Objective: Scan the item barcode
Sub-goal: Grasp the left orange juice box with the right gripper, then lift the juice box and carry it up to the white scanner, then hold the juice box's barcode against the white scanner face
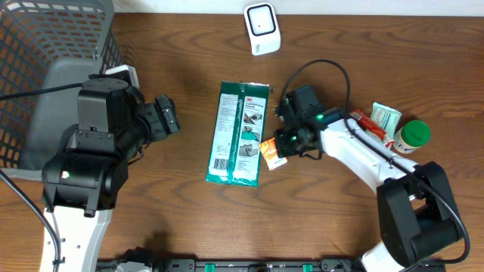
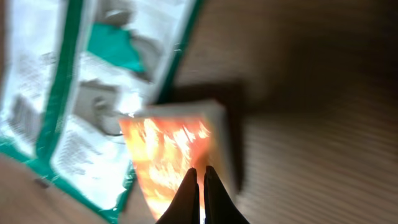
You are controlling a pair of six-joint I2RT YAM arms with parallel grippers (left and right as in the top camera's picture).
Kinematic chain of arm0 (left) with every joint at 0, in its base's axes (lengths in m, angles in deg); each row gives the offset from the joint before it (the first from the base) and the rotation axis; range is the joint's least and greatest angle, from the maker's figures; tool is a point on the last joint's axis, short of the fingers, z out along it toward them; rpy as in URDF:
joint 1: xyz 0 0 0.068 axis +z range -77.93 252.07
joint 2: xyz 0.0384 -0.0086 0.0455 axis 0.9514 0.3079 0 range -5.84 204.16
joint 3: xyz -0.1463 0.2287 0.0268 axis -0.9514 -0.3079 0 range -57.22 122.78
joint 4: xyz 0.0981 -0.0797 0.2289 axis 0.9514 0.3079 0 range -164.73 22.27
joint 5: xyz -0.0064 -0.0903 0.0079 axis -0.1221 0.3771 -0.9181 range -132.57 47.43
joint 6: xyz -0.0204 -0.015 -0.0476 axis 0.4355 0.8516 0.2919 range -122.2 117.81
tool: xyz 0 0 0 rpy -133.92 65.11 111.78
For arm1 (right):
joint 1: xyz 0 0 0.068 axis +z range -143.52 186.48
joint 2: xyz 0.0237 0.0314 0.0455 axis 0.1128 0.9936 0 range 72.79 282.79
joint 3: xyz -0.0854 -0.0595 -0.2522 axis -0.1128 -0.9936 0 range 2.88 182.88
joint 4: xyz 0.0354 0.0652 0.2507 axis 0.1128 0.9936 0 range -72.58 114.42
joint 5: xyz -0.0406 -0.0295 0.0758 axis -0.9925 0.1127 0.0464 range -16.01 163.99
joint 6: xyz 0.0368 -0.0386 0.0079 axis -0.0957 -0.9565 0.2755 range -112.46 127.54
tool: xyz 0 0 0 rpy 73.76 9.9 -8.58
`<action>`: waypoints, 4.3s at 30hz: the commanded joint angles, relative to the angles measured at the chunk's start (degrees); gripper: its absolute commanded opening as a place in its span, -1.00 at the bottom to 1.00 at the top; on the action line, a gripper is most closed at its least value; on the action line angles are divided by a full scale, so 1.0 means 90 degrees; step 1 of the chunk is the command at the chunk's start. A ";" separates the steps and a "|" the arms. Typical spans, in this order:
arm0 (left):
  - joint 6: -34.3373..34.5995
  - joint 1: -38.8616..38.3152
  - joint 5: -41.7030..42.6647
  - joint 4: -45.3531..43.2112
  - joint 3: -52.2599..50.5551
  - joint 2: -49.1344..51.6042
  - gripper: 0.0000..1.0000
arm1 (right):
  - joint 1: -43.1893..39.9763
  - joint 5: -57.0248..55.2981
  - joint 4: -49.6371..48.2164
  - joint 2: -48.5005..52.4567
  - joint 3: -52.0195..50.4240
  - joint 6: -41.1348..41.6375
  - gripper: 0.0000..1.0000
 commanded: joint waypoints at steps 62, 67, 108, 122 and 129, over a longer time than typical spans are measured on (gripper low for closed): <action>-0.0015 -0.0007 0.0010 -0.0005 0.0063 0.0000 0.81 | -0.0469 0.1039 -0.0702 0.0221 -0.0675 0.0015 -0.98; -0.0015 -0.0007 0.0010 -0.0005 0.0063 0.0000 0.80 | -0.0814 0.0996 -0.0277 -0.0515 -0.0449 -0.0182 -0.98; -0.0015 -0.0007 0.0010 -0.0005 0.0063 0.0000 0.81 | 0.0100 -0.5098 0.4925 0.3310 1.0547 -0.0471 -0.98; -0.0015 -0.0007 0.0010 -0.0002 0.0063 0.0000 0.81 | 0.0639 -0.7159 0.1188 0.5360 1.0547 -0.3803 -0.98; -0.0015 -0.0007 0.0010 -0.0005 0.0063 0.0000 0.80 | 0.0600 -0.7155 0.0019 0.6139 1.0547 -0.4811 -0.98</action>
